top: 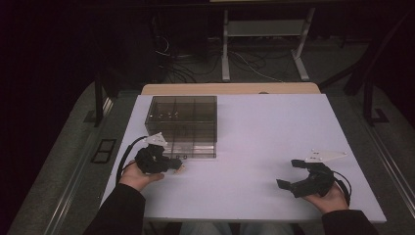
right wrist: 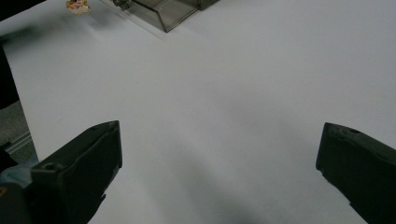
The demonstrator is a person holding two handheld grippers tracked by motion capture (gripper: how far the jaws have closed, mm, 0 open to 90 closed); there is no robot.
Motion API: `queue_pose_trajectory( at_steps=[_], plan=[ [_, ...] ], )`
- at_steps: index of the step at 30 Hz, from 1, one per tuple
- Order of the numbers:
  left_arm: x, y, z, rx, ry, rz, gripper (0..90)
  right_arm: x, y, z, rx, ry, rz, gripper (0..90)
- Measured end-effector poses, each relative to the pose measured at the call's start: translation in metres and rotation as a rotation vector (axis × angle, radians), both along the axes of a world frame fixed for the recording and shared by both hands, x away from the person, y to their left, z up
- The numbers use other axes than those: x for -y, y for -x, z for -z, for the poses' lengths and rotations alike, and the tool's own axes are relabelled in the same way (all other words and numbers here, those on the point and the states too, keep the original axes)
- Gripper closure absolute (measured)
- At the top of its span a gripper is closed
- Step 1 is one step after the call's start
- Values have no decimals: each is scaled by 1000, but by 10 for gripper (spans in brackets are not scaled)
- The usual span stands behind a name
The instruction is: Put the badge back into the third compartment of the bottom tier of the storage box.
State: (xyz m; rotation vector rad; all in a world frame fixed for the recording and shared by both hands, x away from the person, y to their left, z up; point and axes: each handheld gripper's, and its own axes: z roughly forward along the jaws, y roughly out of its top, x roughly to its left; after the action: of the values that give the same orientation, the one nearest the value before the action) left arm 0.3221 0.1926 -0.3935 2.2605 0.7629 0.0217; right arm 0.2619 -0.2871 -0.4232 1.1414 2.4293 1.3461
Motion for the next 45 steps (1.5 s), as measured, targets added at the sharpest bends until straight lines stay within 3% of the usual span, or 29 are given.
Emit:
queue_pose_trajectory(
  at_steps=[16, 45],
  plan=[
    [0, -6, -26, 47, 18, 3, 839, 0, 0, 0, 0, -3, 0, 0],
    [19, -20, -49, 93, 24, 26, 837, 1, 1, -2, 7, -5, 3, 0]
  ],
)
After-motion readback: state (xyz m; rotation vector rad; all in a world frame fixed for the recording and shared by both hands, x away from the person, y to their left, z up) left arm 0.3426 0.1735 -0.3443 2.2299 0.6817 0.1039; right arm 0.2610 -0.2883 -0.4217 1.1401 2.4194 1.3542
